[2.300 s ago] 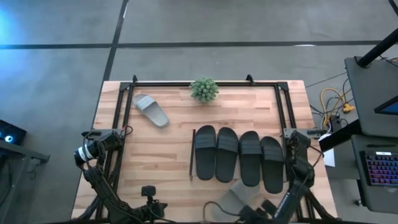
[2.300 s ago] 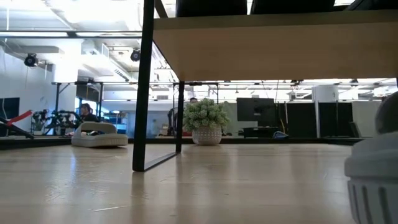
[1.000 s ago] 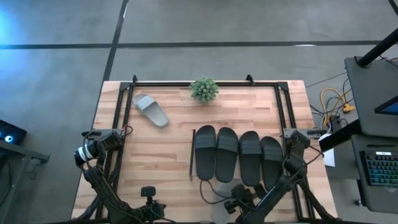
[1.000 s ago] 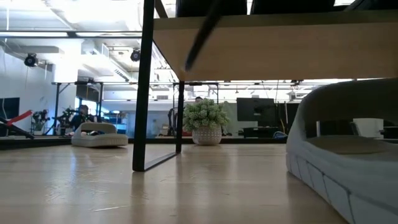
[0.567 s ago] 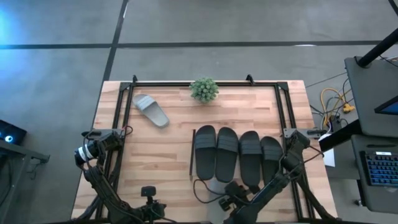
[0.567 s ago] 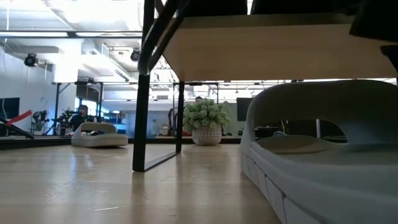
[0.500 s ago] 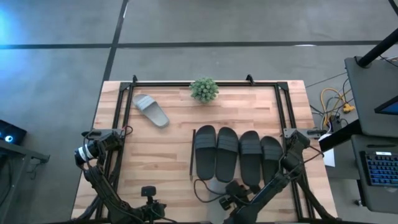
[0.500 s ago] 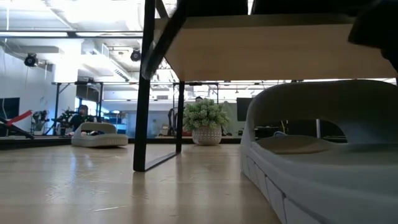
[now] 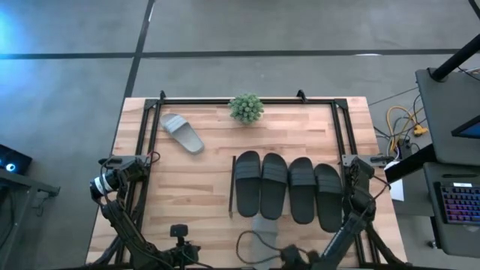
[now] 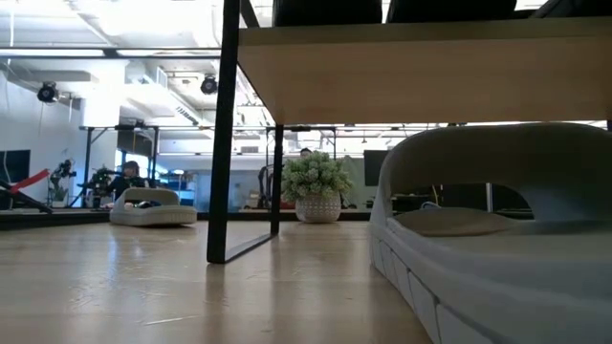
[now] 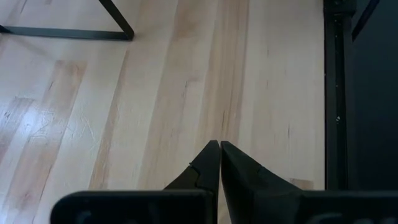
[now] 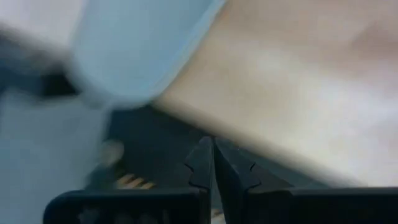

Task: Pick and place slides into the shelf
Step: Put the white slipper under the shelf

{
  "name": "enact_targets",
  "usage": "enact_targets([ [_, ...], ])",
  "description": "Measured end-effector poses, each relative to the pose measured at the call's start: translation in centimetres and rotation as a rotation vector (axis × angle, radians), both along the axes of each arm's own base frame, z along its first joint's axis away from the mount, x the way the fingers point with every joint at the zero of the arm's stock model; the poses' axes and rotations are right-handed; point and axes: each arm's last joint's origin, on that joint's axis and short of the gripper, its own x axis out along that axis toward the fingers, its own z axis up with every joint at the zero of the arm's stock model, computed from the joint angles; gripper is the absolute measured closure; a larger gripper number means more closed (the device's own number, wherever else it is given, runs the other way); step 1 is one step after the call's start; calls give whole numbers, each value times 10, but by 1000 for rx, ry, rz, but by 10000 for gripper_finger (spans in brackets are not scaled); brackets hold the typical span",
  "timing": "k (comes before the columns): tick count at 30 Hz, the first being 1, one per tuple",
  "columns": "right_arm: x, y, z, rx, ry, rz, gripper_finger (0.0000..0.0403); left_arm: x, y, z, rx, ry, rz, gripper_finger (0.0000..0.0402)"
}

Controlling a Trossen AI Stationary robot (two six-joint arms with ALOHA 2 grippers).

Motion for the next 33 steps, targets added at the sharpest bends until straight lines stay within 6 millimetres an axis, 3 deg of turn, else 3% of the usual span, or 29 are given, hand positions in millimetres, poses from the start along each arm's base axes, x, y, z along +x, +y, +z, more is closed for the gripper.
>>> enact_targets([
  [4, 5, 20, -13, 108, -114, -44, 394, 0, 0, 0, 0, 0, 0, 402],
  [9, 14, 24, -37, 92, -156, -70, 394, 0, 0, 0, 1, 1, 0, 402],
  [20, 30, 24, -37, 126, -242, -63, 394, 0, 0, 0, -4, 8, -2, 402],
  [28, 43, 10, -45, 87, -249, -56, 394, 0, 0, 0, -3, 9, -2, 402],
  [33, 40, 5, -51, 39, -208, -60, 394, 0, 0, 0, -2, 10, -2, 402],
])
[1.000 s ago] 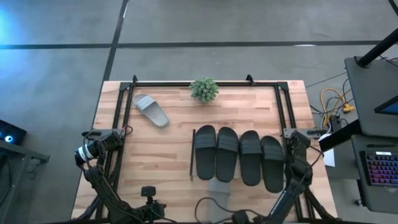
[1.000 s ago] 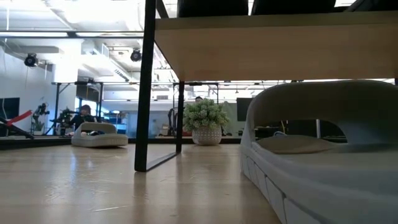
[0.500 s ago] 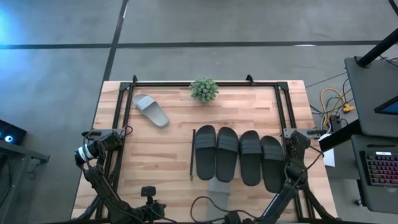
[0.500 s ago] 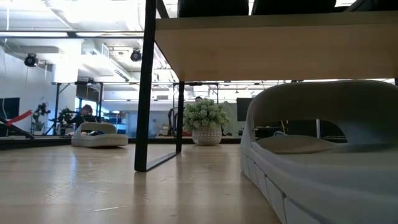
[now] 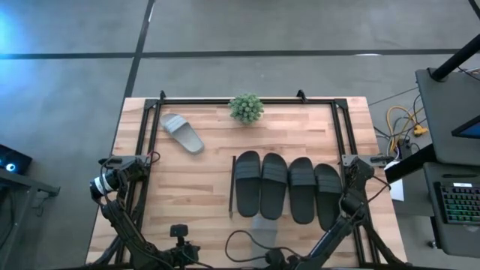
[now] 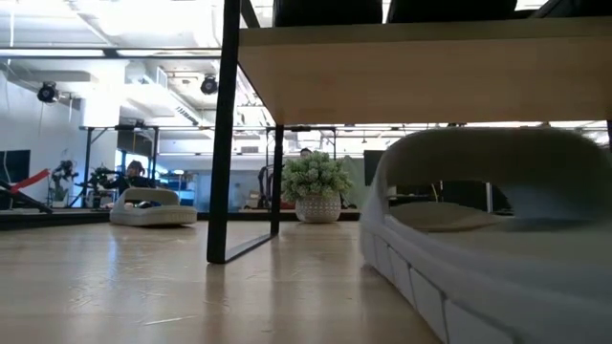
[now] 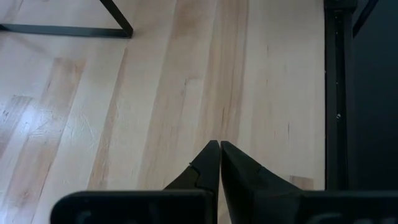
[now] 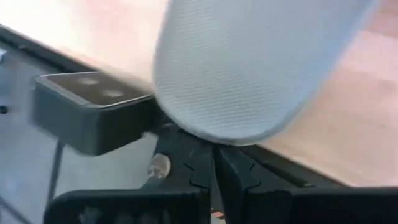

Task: Pick and place slides into the shelf
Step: Put the white slipper under the shelf

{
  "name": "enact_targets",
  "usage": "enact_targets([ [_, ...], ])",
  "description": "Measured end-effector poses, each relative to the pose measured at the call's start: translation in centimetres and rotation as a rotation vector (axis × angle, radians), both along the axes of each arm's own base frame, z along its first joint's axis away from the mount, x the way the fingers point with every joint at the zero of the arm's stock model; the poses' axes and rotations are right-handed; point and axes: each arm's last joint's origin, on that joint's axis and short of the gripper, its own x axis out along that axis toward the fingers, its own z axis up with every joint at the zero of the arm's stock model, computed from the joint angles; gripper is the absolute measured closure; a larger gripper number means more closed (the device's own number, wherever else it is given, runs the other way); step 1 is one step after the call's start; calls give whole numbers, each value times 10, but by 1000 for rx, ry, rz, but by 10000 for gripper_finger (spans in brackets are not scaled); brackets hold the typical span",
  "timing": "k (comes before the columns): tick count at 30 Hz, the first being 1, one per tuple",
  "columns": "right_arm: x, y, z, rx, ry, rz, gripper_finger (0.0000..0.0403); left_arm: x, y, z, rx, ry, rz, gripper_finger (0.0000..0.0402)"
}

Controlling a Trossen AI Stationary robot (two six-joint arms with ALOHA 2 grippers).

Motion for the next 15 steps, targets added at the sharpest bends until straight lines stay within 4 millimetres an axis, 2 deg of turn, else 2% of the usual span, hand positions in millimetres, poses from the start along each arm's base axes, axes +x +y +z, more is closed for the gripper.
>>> enact_targets([
  [6, -3, -7, -2, -59, 48, -18, 394, -1, 1, -1, 7, 4, 0, 402],
  [15, 8, -20, -2, -120, 28, -27, 394, -1, 3, -5, 17, 12, 1, 402],
])
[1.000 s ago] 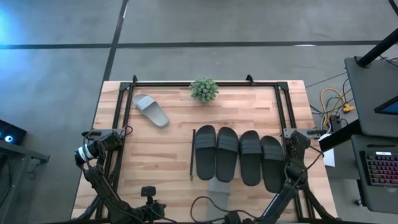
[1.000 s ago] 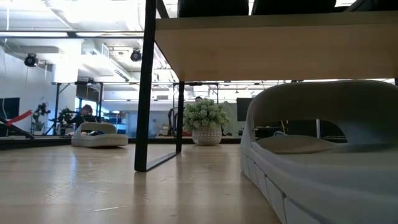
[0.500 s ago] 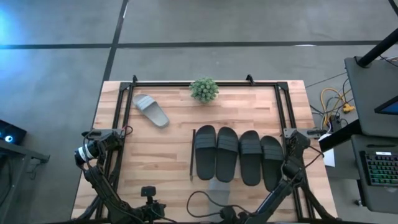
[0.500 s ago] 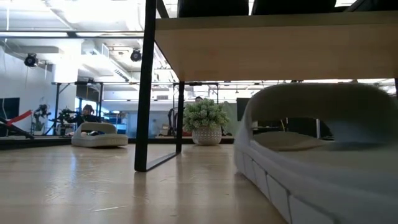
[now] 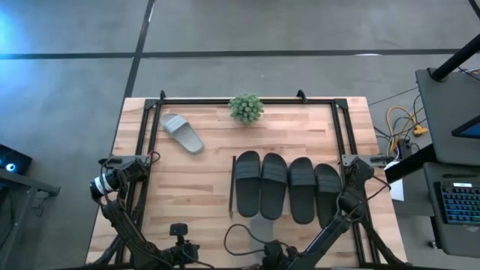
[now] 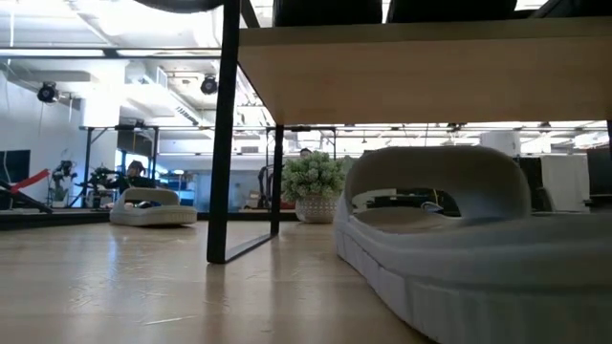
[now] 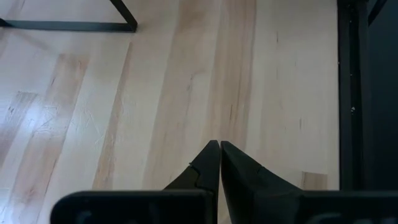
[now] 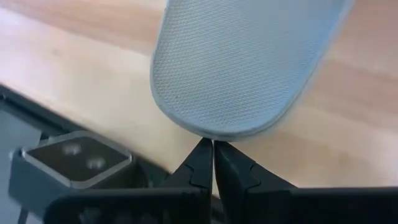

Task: Pick and place slides into the shelf
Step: Put the white slipper under the shelf

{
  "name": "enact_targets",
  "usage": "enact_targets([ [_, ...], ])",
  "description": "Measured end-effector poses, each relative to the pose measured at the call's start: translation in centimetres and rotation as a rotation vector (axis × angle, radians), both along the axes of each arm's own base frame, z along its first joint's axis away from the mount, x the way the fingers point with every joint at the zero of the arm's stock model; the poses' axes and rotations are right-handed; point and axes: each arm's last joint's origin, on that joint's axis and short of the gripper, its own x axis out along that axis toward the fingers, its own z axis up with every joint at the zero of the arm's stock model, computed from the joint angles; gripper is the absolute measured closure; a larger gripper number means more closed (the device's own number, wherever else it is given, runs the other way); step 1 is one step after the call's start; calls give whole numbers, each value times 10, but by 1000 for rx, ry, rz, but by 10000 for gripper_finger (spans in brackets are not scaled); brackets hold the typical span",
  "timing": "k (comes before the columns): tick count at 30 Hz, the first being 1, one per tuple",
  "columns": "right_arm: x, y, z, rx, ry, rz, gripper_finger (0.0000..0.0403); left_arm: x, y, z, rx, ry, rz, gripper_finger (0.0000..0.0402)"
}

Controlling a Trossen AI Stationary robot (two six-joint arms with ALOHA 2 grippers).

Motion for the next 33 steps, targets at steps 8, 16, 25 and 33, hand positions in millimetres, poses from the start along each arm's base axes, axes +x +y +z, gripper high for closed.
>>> enact_targets([
  [8, 2, -11, 0, -76, 13, -22, 394, 0, 0, -1, -11, 17, -2, 402],
  [16, 13, -29, 0, -163, 38, -14, 394, 0, 0, -1, -10, 18, -3, 402],
  [25, 20, -43, 0, -222, 77, -1, 394, 0, 0, -1, -10, 18, -3, 402],
  [33, 17, -53, 1, -300, 114, -25, 394, 0, 0, -1, -9, 19, -3, 402],
])
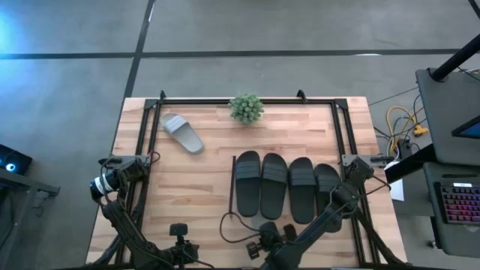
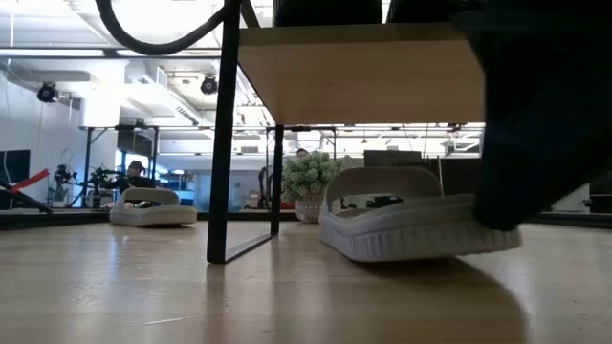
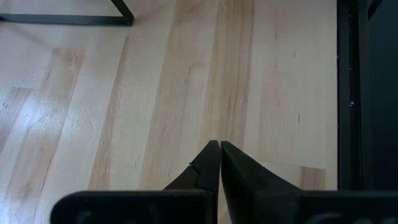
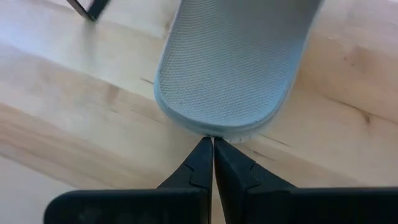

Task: Pick and place slides into the shelf
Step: Put the white slipper under the shelf

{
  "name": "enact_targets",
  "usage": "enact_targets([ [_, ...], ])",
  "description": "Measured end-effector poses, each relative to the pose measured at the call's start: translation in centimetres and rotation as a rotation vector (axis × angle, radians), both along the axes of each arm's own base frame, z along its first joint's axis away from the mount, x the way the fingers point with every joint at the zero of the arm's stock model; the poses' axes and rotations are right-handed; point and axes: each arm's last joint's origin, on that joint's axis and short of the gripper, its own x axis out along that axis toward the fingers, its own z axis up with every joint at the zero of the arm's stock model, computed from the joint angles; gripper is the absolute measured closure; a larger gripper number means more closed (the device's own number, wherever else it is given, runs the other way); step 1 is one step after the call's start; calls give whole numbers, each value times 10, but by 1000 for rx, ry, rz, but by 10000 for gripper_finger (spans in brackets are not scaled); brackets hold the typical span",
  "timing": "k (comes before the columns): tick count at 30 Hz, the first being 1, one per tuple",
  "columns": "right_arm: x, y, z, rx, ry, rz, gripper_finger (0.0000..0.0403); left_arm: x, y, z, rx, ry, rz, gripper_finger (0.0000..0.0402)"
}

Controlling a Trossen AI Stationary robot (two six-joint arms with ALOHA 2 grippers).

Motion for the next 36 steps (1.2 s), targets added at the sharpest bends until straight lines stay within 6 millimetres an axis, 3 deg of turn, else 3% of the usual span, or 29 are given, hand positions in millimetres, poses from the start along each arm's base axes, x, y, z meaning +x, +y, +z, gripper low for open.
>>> enact_targets([
  [10, 4, -3, 0, -6, 10, 33, 394, -1, 2, -4, 8, 13, -1, 402],
  [25, 24, -27, 0, -63, 57, 96, 394, -2, 3, -6, 10, 18, -2, 402],
  [36, 19, -15, 4, -36, 13, 103, 394, -2, 3, -6, 6, 25, -3, 402],
])
